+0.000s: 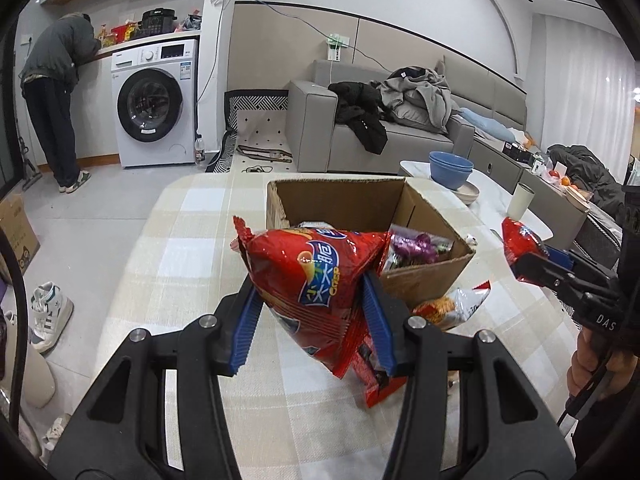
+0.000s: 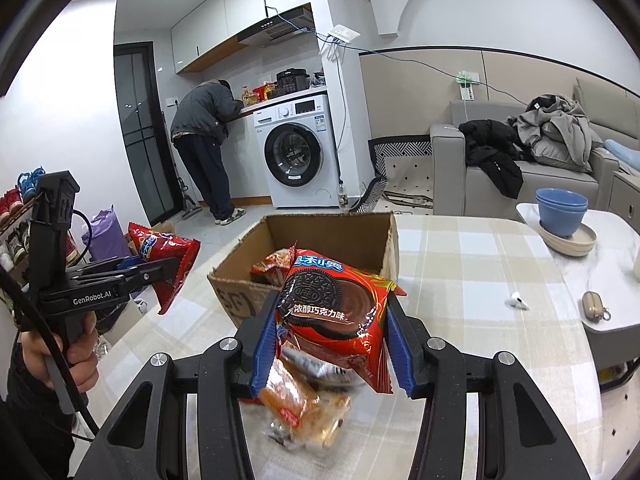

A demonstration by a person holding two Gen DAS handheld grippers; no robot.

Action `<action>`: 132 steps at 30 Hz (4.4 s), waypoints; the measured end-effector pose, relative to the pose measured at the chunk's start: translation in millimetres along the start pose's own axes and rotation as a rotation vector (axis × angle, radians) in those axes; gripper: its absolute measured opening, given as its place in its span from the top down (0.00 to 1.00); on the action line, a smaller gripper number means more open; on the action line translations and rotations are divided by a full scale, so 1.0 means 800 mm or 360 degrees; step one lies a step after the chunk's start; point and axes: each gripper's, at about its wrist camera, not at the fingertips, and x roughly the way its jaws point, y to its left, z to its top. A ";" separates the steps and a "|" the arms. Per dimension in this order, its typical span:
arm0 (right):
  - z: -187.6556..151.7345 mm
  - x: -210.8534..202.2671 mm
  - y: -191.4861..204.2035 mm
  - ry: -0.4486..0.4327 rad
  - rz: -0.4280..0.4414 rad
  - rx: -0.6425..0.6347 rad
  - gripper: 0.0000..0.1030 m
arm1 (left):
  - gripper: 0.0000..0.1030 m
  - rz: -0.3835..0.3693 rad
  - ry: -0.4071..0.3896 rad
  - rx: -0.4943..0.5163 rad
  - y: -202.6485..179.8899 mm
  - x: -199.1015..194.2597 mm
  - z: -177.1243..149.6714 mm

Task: Organize snacks
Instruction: 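Lift the red chip bag and red Oreo pack and carry them over the box, then open both grippers to release the red bags into the box, then move both open grippers back toward the remaining bags beside the box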

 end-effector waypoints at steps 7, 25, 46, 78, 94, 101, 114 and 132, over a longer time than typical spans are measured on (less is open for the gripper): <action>0.020 0.019 -0.002 -0.0022 0.0012 0.0021 0.52 | 0.55 -0.0007 -0.0015 0.0042 -0.015 0.007 0.027; 0.050 0.081 -0.007 0.0028 0.0008 -0.0023 0.52 | 0.55 -0.0007 0.0029 0.0092 -0.046 0.090 0.085; 0.053 0.153 -0.007 0.0147 -0.0033 -0.0170 0.52 | 0.55 0.0023 0.0140 0.0152 -0.066 0.198 0.086; 0.046 0.166 -0.001 0.0246 -0.0025 -0.0321 0.29 | 0.45 0.0042 0.0258 0.0213 -0.079 0.230 0.062; 0.013 0.062 -0.039 0.0110 -0.0103 -0.0013 0.01 | 0.01 0.0005 0.0181 0.0126 -0.070 0.126 0.045; -0.021 0.044 -0.043 0.0136 -0.0062 0.0065 0.01 | 0.01 0.0017 0.0202 0.0109 -0.067 0.096 0.025; -0.031 0.038 -0.040 0.0196 -0.0033 0.0109 0.01 | 0.01 -0.0020 0.0259 0.0069 -0.076 0.085 -0.008; -0.047 0.070 -0.023 0.0289 0.0030 0.0131 0.01 | 0.01 0.0037 0.0295 0.0075 -0.063 0.078 -0.027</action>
